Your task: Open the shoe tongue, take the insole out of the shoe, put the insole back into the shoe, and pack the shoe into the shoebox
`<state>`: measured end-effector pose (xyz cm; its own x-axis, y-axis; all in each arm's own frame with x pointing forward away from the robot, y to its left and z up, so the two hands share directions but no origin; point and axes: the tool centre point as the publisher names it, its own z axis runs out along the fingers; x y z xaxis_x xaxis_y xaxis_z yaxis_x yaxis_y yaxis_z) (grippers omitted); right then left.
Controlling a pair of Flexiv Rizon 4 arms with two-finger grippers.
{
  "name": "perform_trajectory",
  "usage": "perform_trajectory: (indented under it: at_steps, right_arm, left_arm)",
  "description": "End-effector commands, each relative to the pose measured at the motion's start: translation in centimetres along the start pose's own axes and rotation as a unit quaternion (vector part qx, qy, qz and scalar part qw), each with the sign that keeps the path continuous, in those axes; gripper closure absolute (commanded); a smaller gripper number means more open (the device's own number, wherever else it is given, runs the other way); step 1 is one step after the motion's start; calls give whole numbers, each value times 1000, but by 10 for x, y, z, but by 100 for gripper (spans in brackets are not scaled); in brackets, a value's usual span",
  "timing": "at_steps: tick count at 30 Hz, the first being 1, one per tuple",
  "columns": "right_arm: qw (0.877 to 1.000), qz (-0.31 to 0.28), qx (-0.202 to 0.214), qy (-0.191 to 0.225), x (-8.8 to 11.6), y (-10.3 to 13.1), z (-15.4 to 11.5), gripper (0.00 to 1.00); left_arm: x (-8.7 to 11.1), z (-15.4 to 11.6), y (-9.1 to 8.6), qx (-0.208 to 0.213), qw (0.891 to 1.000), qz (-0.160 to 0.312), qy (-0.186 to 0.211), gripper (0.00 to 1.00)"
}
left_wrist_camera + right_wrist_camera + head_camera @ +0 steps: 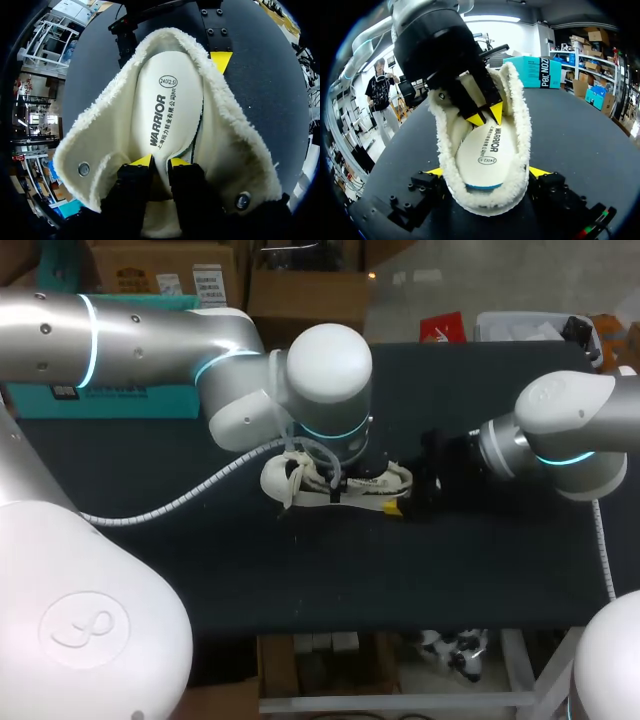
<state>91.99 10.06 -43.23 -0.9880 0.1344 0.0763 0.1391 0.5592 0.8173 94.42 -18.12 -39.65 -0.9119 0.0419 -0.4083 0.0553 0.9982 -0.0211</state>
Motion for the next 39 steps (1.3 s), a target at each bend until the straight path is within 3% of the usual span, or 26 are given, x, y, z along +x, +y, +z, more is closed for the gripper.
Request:
perform_trajectory:
  at_steps: [1,5,7,16,25,39]
  right_arm:
    - [1000,-2,0,2,4,-5,3,100]
    - [1000,-2,0,2,4,-5,3,100]
    - [1000,-2,0,2,4,-5,3,100]
    - [1000,-2,0,2,4,-5,3,100]
    - [1000,-2,0,2,4,-5,3,100]
    - [1000,-2,0,2,4,-5,3,100]
  left_arm:
    - [-15,101,1,-1,1000,0,-4,80]
    - [-19,104,0,-1,1000,-1,-4,87]
    - [-23,102,-2,0,1000,-2,-7,100]
    - [-29,68,-8,13,1000,-4,-9,100]
    - [-18,16,-12,49,998,7,44,100]
    - [-2,-36,-18,108,988,-8,107,100]
